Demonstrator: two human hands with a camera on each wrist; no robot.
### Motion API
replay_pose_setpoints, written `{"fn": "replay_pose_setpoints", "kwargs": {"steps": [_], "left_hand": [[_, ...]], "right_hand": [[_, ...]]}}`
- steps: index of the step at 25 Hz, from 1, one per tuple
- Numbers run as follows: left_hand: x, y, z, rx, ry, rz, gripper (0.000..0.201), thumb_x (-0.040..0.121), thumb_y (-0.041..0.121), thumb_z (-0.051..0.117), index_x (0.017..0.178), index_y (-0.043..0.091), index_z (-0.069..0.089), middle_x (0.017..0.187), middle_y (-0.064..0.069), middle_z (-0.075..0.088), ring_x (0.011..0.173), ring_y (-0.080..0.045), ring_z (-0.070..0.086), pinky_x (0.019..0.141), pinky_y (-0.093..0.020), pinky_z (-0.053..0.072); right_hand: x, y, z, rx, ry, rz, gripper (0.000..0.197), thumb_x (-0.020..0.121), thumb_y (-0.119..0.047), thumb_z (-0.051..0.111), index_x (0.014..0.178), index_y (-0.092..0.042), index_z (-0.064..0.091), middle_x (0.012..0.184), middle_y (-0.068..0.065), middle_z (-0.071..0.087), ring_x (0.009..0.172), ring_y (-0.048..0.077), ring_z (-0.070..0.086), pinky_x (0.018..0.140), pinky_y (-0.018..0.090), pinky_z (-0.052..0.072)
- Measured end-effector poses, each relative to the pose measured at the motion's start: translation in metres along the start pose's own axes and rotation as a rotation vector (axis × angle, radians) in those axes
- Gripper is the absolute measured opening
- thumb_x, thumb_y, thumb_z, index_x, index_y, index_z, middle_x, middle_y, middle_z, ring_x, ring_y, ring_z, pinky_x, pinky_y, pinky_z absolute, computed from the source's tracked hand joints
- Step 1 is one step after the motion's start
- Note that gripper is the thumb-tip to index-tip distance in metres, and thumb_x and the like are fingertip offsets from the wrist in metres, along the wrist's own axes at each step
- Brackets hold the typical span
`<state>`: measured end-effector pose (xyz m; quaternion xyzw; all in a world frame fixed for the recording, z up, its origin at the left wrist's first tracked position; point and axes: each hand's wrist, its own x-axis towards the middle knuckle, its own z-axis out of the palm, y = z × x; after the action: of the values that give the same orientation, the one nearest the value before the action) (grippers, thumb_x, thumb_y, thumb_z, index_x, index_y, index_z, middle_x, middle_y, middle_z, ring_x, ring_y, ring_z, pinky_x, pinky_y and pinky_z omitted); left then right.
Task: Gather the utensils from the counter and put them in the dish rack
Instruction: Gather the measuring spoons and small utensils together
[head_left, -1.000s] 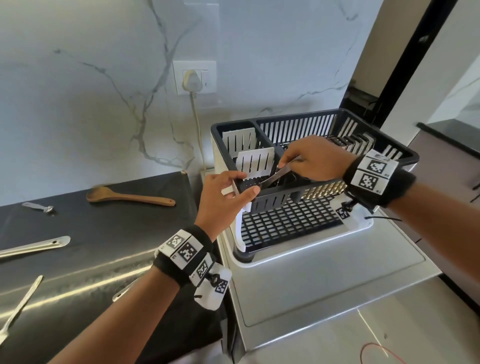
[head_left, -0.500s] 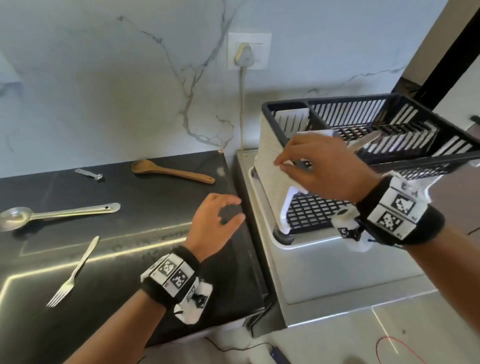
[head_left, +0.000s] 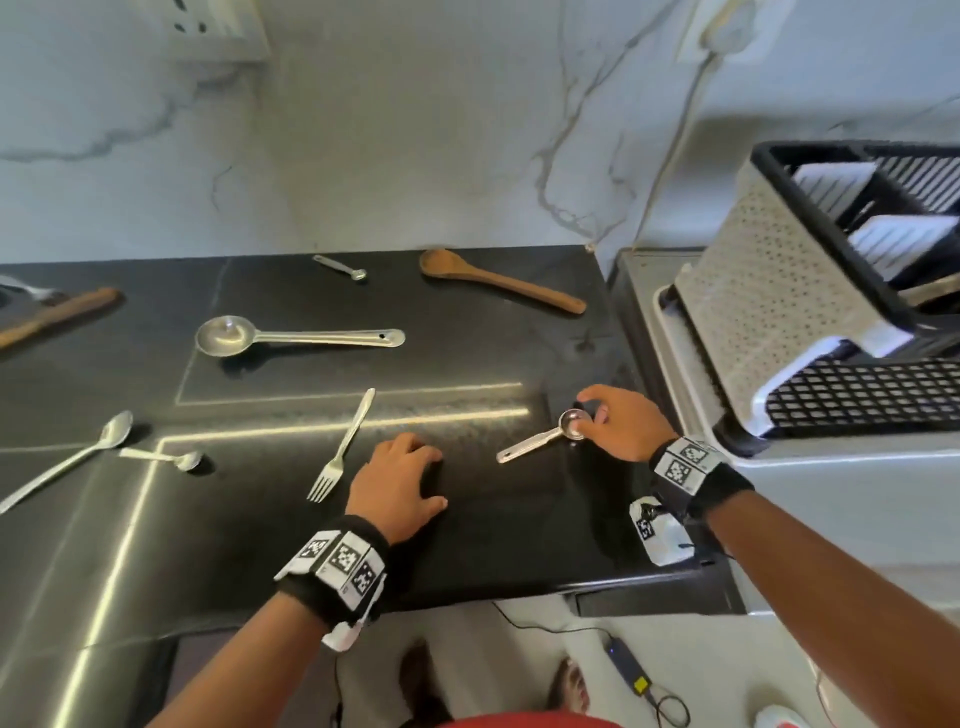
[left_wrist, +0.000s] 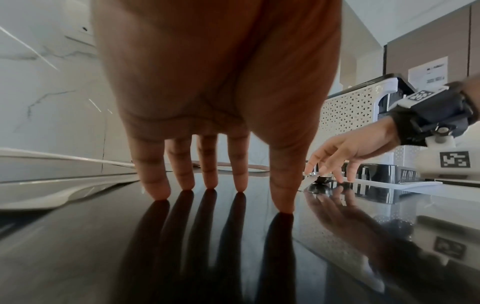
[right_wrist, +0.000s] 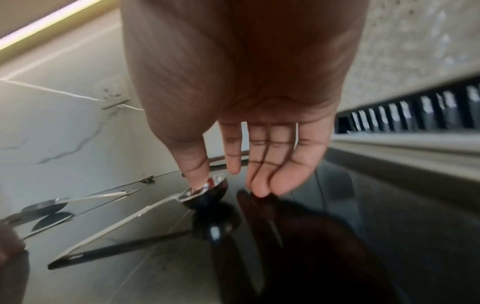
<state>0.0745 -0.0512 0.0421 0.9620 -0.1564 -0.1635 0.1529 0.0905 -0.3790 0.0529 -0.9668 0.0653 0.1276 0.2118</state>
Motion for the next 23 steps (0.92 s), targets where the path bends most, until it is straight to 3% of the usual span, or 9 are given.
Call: {"fn": "replay_pose_setpoints", "kwargs": {"steps": [3, 6, 10, 12, 15, 19, 23], "left_hand": [[-0.002, -0.006, 0.004, 0.028, 0.015, 0.046, 0.062, 0.078, 0.049, 0.069, 0.134, 0.030, 0.051, 0.140, 0.003, 0.045, 0.131, -0.023, 0.041, 0.103, -0.043, 0.044], [-0.003, -0.009, 0.000, -0.199, 0.002, 0.096, 0.064, 0.084, 0.049, 0.065, 0.140, 0.025, 0.047, 0.139, 0.000, 0.049, 0.130, -0.021, 0.046, 0.107, -0.040, 0.042], [-0.009, -0.017, -0.014, -0.699, -0.067, 0.088, 0.060, 0.089, 0.038, 0.066, 0.143, 0.021, 0.046, 0.135, 0.001, 0.059, 0.122, -0.014, 0.058, 0.105, -0.036, 0.047], [-0.014, -0.022, -0.019, -0.794, -0.029, 0.081, 0.045, 0.091, 0.028, 0.064, 0.135, 0.019, 0.056, 0.122, 0.000, 0.069, 0.106, -0.011, 0.067, 0.091, -0.032, 0.055], [-0.022, -0.037, -0.030, -0.970, 0.012, 0.007, 0.019, 0.096, 0.011, 0.055, 0.110, 0.009, 0.067, 0.096, -0.009, 0.076, 0.084, -0.015, 0.073, 0.064, -0.028, 0.057], [-0.034, -0.070, -0.046, -1.106, 0.114, -0.115, 0.017, 0.095, 0.003, 0.053, 0.105, 0.006, 0.067, 0.088, -0.014, 0.076, 0.079, -0.023, 0.076, 0.067, -0.026, 0.058], [-0.041, -0.110, -0.058, -1.236, 0.241, -0.297, 0.017, 0.095, 0.000, 0.053, 0.105, 0.004, 0.066, 0.089, -0.019, 0.076, 0.083, -0.033, 0.075, 0.071, -0.031, 0.060]], "right_hand": [[0.002, -0.012, 0.015, 0.074, 0.069, 0.070, 0.017, 0.085, -0.032, 0.067, 0.101, -0.032, 0.071, 0.102, -0.001, 0.074, 0.101, 0.024, 0.068, 0.085, 0.032, 0.049], [-0.004, -0.039, 0.017, 0.171, 0.176, 0.042, 0.010, 0.080, -0.022, 0.072, 0.084, -0.031, 0.074, 0.081, -0.007, 0.074, 0.084, 0.015, 0.069, 0.080, 0.032, 0.054], [-0.020, -0.112, 0.020, 0.330, 0.206, -0.231, 0.012, 0.079, -0.019, 0.078, 0.090, -0.024, 0.079, 0.080, -0.008, 0.075, 0.075, 0.006, 0.070, 0.075, 0.028, 0.057], [-0.022, -0.150, 0.024, 0.335, 0.201, -0.354, 0.013, 0.078, -0.018, 0.078, 0.091, -0.022, 0.079, 0.081, -0.009, 0.073, 0.073, 0.007, 0.068, 0.071, 0.022, 0.055], [-0.007, -0.197, 0.031, 0.375, 0.161, -0.454, 0.014, 0.078, -0.015, 0.076, 0.089, -0.023, 0.078, 0.079, -0.009, 0.072, 0.067, 0.008, 0.065, 0.066, 0.021, 0.053], [0.033, -0.229, 0.038, 0.374, -0.038, -0.518, 0.018, 0.082, -0.016, 0.073, 0.095, -0.026, 0.077, 0.084, -0.007, 0.075, 0.067, 0.014, 0.067, 0.068, 0.026, 0.057], [0.111, -0.241, 0.028, 0.252, -0.011, -0.446, 0.011, 0.083, -0.020, 0.072, 0.090, -0.027, 0.078, 0.087, -0.007, 0.076, 0.081, 0.011, 0.070, 0.085, 0.037, 0.058]]}}
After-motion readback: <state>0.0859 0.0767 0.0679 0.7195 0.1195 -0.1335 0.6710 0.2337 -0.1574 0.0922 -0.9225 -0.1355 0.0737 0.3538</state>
